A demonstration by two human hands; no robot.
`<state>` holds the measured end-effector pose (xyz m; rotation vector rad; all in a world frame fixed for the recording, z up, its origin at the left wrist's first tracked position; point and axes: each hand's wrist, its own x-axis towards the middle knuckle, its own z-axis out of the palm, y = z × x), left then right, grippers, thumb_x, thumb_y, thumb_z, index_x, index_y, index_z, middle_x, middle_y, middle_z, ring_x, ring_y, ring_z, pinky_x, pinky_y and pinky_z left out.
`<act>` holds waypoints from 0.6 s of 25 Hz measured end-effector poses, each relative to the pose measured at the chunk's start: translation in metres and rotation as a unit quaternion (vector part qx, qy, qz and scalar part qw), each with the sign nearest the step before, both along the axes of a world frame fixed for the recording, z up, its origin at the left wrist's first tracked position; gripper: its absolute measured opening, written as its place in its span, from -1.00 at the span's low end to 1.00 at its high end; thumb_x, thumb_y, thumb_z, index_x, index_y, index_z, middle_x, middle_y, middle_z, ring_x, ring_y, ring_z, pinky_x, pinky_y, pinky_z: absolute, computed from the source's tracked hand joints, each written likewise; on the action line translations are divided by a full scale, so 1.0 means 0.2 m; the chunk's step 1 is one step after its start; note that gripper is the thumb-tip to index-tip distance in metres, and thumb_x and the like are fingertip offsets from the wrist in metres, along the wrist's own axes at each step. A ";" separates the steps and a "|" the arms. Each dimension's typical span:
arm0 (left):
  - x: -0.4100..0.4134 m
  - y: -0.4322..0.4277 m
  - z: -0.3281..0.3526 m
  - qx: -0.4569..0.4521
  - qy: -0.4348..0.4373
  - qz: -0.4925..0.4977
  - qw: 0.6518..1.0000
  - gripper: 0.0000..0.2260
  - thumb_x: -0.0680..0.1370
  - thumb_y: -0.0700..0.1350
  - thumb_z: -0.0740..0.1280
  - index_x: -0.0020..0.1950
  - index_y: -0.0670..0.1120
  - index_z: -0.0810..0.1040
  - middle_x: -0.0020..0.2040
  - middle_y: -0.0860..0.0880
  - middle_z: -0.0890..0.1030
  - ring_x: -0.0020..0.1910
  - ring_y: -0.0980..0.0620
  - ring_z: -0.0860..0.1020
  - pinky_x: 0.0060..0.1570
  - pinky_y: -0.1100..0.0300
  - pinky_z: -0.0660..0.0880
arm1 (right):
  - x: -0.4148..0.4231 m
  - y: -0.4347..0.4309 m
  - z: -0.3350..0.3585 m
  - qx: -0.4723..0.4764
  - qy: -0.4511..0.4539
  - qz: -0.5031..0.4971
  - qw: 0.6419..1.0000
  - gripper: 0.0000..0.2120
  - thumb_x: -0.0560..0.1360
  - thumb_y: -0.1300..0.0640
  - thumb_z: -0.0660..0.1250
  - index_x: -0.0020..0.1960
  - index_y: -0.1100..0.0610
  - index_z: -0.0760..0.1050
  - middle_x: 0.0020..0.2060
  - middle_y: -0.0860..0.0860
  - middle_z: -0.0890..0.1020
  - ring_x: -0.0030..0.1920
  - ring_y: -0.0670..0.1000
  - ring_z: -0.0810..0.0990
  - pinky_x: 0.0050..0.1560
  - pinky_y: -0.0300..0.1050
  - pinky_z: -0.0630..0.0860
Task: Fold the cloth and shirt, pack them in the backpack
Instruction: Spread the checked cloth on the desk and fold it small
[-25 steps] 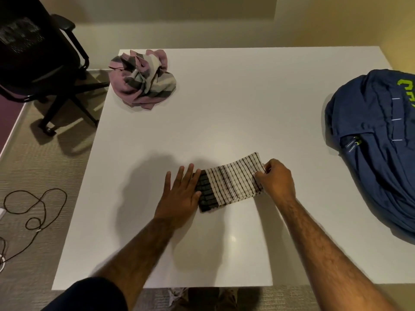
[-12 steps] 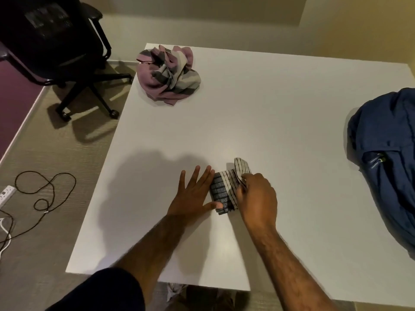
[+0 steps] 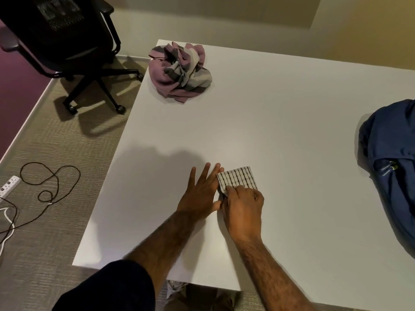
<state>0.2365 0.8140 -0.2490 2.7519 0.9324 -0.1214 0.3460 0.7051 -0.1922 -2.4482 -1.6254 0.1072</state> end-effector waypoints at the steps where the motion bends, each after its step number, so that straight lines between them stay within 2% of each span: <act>1: -0.02 0.01 0.00 0.009 0.000 0.005 1.000 -0.23 0.64 0.26 0.19 0.69 -0.05 -0.08 0.69 -0.05 -0.14 0.64 -0.10 -0.27 0.56 -0.31 -0.22 | 0.01 0.01 0.00 0.008 0.009 0.003 1.000 -0.80 0.53 0.04 0.41 0.11 0.09 0.63 -0.05 0.02 0.67 -0.02 0.09 0.59 0.20 0.14 0.44; 3: -0.05 0.01 -0.01 0.024 -0.014 0.032 0.999 -0.27 0.65 0.24 0.11 0.69 -0.08 -0.08 0.69 -0.05 -0.13 0.66 -0.10 -0.21 0.56 -0.28 -0.19 | 0.05 0.03 0.01 0.022 0.033 0.033 0.999 -0.80 0.60 -0.02 0.27 0.05 0.05 0.62 -0.08 -0.02 0.64 -0.06 0.06 0.57 0.11 0.05 0.45; 6: -0.05 -0.03 0.03 0.063 -0.058 0.091 0.992 -0.35 0.67 0.08 0.12 0.68 -0.12 0.00 0.69 -0.09 -0.03 0.67 -0.12 -0.07 0.58 -0.24 -0.10 | 0.20 0.06 0.05 0.065 0.039 0.055 0.996 -0.79 0.55 0.11 0.21 -0.03 0.10 0.62 -0.14 0.02 0.63 -0.11 0.11 0.55 -0.04 0.01 0.41; 8: 0.02 -0.08 0.10 0.075 -0.094 0.110 0.987 -0.41 0.68 -0.03 0.13 0.68 -0.13 0.04 0.68 -0.11 0.03 0.66 -0.13 -0.04 0.59 -0.24 -0.04 | 0.31 0.07 0.06 0.095 0.030 0.032 0.994 -0.67 0.47 0.13 0.19 0.11 0.16 0.63 0.00 0.09 0.66 0.02 0.15 0.58 0.11 0.07 0.45; 10: 0.13 -0.11 0.17 0.064 -0.123 0.101 0.985 -0.45 0.69 -0.09 0.10 0.67 -0.11 0.07 0.68 -0.10 0.06 0.66 -0.12 -0.02 0.59 -0.22 -0.03 | 0.38 0.10 0.04 0.079 0.028 0.021 0.996 -0.57 0.55 0.09 0.12 0.28 0.19 0.59 0.22 0.13 0.63 0.26 0.18 0.54 0.36 0.15 0.37; 13: 0.23 -0.15 0.17 0.013 -0.140 0.081 0.987 -0.50 0.71 -0.01 -0.06 0.66 -0.08 0.13 0.68 -0.05 0.10 0.67 -0.08 -0.01 0.60 -0.18 -0.02 | 0.39 0.11 -0.01 0.000 0.025 0.072 0.997 -0.53 0.71 -0.01 -0.03 0.54 0.10 0.34 0.53 0.07 0.37 0.57 0.12 0.21 0.59 0.14 0.06; 15: 0.22 -0.18 0.10 -0.012 -0.114 0.105 0.988 -0.47 0.72 0.07 -0.14 0.67 -0.07 0.10 0.69 -0.04 0.05 0.67 -0.07 -0.06 0.58 -0.20 0.02 | 0.39 0.09 -0.06 -0.056 0.027 0.083 0.995 -0.46 0.72 -0.10 -0.15 0.64 0.07 0.07 0.63 0.03 0.08 0.64 0.06 -0.07 0.61 0.15 -0.12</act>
